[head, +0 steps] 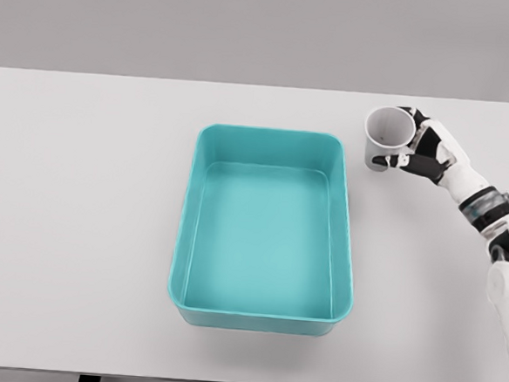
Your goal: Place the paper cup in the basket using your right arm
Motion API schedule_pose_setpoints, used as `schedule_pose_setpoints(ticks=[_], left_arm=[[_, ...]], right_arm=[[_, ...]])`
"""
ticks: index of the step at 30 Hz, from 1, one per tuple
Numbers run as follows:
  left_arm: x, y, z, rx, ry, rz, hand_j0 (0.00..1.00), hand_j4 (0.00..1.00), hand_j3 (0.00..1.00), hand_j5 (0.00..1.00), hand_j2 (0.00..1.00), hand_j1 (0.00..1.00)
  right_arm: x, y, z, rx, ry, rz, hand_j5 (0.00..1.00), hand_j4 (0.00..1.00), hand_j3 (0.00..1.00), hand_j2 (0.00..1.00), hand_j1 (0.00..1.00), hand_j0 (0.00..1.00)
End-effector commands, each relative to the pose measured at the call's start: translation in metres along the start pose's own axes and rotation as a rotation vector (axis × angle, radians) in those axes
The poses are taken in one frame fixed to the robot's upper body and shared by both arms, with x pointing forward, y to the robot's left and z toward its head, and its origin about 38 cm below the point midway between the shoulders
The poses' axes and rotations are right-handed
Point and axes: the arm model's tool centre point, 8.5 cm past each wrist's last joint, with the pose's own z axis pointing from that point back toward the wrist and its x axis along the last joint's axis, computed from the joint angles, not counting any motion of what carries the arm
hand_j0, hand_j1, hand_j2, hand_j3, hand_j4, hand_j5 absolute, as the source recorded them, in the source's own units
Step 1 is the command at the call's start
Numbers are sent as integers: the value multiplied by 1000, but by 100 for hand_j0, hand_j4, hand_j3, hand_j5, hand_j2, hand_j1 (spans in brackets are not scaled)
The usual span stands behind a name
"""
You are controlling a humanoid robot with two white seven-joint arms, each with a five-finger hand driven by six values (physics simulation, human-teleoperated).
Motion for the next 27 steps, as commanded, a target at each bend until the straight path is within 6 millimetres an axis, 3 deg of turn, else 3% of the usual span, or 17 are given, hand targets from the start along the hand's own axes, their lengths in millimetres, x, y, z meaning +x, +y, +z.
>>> schedule_pose_setpoints(ticks=[1, 14, 21, 27], left_arm=[[0, 0, 0, 0, 0, 0, 100, 100, 100, 100, 100, 100], [0, 0, 0, 0, 0, 0, 100, 100, 100, 100, 100, 100], [0, 0, 0, 0, 0, 0, 100, 100, 100, 100, 100, 100], [0, 0, 0, 0, 0, 0, 100, 100, 100, 100, 100, 100]], right_arm=[[17, -2, -1, 12, -40, 31, 52, 52, 52, 52, 52, 52], [71, 15, 10, 84, -195, 190, 52, 52, 52, 52, 52, 52], [106, 51, 9, 173, -266, 377, 53, 53, 53, 53, 53, 53], [115, 74, 10, 233, -311, 488, 52, 52, 52, 52, 52, 52]])
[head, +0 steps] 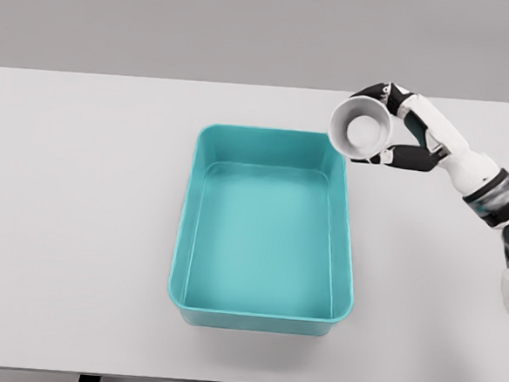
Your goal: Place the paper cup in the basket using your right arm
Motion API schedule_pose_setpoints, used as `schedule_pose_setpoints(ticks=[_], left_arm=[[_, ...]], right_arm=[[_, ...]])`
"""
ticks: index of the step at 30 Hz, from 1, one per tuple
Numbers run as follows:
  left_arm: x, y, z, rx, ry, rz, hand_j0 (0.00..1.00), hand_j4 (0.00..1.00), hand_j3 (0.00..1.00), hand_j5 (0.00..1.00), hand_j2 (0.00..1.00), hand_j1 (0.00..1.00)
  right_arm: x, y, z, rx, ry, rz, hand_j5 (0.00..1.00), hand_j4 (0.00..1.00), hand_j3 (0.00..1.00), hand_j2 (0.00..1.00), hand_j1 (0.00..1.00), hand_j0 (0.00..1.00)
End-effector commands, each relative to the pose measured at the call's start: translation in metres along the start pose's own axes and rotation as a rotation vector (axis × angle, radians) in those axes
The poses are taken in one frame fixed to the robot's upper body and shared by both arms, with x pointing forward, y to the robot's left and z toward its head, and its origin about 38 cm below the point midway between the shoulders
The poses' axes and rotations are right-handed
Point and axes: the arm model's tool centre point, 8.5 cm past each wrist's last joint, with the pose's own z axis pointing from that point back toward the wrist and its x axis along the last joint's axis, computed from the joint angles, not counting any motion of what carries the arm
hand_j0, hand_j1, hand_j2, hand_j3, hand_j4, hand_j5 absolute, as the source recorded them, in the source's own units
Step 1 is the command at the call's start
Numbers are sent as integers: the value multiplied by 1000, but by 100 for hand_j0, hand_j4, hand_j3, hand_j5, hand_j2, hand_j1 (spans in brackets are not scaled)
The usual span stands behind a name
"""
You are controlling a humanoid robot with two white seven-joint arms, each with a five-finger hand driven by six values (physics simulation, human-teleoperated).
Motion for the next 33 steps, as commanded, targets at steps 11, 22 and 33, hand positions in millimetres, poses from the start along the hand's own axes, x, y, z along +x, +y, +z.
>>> schedule_pose_setpoints(ticks=[11, 22, 33], left_arm=[[0, 0, 0, 0, 0, 0, 100, 100, 100, 100, 100, 100], [0, 0, 0, 0, 0, 0, 100, 100, 100, 100, 100, 100], [0, 0, 0, 0, 0, 0, 100, 100, 100, 100, 100, 100]], right_arm=[[28, 53, -31, 212, -44, 206, 52, 52, 52, 52, 52, 52], [30, 92, -39, 384, -28, 307, 53, 53, 53, 53, 53, 53], [31, 88, -38, 386, -17, 315, 87, 87, 87, 87, 87, 87]])
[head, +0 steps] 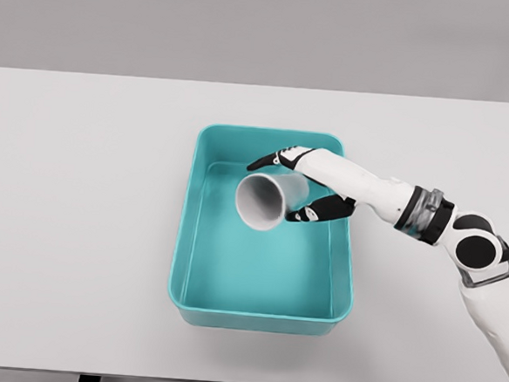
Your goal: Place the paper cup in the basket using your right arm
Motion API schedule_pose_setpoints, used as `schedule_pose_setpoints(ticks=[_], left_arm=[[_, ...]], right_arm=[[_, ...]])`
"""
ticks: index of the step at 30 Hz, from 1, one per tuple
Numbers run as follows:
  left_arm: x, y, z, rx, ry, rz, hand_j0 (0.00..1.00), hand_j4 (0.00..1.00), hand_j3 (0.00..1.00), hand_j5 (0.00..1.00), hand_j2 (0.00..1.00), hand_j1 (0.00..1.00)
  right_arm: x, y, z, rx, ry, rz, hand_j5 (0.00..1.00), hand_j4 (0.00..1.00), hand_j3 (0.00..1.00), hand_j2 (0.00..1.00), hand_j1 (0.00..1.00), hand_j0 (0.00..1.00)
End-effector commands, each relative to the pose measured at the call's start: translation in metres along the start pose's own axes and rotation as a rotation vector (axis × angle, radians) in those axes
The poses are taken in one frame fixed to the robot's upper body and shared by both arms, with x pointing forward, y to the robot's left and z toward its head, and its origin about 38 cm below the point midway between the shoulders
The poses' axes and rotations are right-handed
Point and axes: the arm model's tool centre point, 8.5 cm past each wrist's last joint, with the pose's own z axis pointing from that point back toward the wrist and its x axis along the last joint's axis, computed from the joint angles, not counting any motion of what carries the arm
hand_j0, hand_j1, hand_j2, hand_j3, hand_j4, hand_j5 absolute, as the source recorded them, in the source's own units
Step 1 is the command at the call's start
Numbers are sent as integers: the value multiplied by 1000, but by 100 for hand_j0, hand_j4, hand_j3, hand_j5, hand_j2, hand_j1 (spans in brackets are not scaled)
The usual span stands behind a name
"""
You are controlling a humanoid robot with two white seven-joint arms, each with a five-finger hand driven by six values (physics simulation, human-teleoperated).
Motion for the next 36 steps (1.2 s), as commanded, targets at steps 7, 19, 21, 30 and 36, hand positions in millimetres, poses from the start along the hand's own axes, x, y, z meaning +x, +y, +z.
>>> schedule_pose_setpoints(ticks=[7, 19, 21, 30, 36], left_arm=[[0, 0, 0, 0, 0, 0, 100, 100, 100, 100, 100, 100], [0, 0, 0, 0, 0, 0, 100, 100, 100, 100, 100, 100], [0, 0, 0, 0, 0, 0, 100, 100, 100, 100, 100, 100], [0, 0, 0, 0, 1, -2, 100, 100, 100, 100, 100, 100], [0, 0, 0, 0, 2, 0, 100, 100, 100, 100, 100, 100]], right_arm=[[1, -1, 1, -2, 1, -3, 87, 87, 87, 87, 87, 87], [8, -62, 66, -198, -92, -157, 98, 98, 98, 98, 98, 98], [5, -64, 77, -194, -71, -164, 98, 98, 98, 98, 98, 98], [-11, -62, 147, -263, 53, -204, 99, 99, 99, 99, 99, 99], [-11, -60, 146, -265, 52, -212, 100, 100, 100, 100, 100, 100]])
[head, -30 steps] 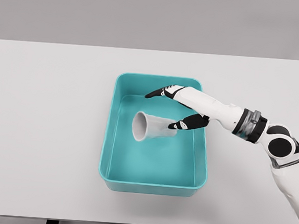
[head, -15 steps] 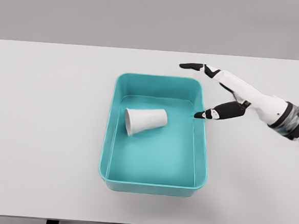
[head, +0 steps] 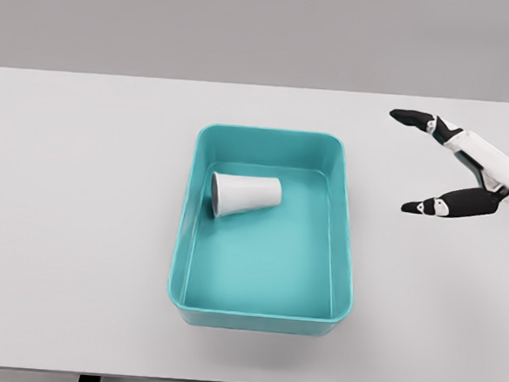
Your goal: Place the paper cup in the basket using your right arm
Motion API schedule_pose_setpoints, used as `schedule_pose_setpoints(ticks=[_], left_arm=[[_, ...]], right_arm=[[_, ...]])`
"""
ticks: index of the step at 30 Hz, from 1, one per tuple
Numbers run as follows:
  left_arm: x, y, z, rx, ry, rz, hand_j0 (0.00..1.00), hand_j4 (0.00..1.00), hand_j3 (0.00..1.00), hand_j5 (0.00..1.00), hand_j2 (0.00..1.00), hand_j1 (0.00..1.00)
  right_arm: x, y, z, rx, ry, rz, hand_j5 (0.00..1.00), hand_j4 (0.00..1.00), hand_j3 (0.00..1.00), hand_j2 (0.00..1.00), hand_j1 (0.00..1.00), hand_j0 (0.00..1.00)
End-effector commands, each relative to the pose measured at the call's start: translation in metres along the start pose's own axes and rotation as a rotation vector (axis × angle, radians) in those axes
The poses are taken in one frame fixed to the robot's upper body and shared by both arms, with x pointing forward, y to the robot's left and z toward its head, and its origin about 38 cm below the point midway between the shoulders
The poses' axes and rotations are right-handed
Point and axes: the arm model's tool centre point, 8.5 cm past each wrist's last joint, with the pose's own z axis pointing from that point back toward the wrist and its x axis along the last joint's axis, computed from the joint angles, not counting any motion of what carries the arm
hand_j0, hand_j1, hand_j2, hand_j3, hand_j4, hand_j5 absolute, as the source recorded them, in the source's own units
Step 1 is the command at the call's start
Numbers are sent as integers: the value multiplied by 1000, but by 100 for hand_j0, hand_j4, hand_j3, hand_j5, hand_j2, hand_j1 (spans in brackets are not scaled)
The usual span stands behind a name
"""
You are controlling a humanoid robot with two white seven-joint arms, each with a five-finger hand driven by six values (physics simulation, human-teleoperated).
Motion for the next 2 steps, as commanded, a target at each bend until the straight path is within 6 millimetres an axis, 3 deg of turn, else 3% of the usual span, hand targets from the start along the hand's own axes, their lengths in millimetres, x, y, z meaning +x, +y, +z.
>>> schedule_pose_setpoints(ticks=[1, 2], left_arm=[[0, 0, 0, -2, 0, 3, 100, 100, 100, 100, 100, 100], [0, 0, 0, -2, -2, 3, 100, 100, 100, 100, 100, 100]], right_arm=[[0, 0, 0, -6, -5, -7, 100, 100, 100, 100, 100, 100], [0, 0, 0, -7, -6, -8, 100, 100, 100, 100, 100, 100]])
